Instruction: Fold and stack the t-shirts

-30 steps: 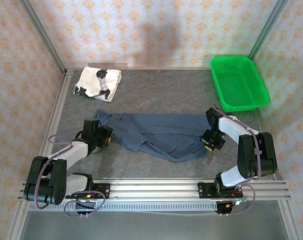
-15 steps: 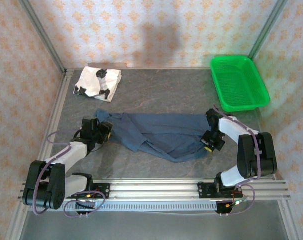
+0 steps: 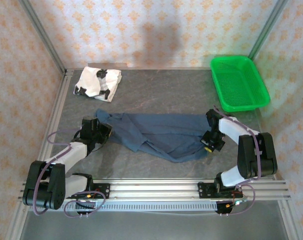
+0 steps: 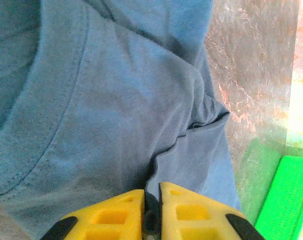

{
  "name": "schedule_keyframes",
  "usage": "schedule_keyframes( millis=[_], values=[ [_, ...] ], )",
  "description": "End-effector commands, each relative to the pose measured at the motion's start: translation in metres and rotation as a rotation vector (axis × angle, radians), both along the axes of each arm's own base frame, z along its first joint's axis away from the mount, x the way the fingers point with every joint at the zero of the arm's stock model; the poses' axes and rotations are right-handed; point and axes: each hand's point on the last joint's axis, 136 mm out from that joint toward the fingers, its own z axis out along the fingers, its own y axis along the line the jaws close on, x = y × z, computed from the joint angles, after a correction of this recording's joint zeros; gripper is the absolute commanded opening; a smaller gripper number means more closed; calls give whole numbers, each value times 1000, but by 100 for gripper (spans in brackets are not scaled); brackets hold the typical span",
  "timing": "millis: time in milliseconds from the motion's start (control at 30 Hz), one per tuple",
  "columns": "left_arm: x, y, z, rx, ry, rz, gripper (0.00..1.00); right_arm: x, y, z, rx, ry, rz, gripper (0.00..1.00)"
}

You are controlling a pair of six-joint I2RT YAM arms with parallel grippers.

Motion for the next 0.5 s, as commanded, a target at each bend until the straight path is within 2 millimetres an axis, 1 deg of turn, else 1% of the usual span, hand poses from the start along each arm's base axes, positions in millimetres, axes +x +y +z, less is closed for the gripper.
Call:
schedule_keyframes(
  millis=[0, 133, 300, 400, 467],
  values=[
    [4, 3, 5, 7, -36, 9, 11, -3, -2, 1, -4, -8, -17, 0],
    [-4, 6, 9, 22, -31, 14, 6, -4, -2, 2, -5, -11, -16, 0],
    [-24, 9, 12, 44, 9, 10, 2, -4, -5, 6, -19, -17, -17, 0],
    [-48, 14, 16, 79, 74, 11, 0, -5, -9, 14, -35, -30, -14, 0],
    [-65, 18, 23, 102, 104, 13, 0, -7, -12, 21, -47, -35, -12, 0]
  ],
)
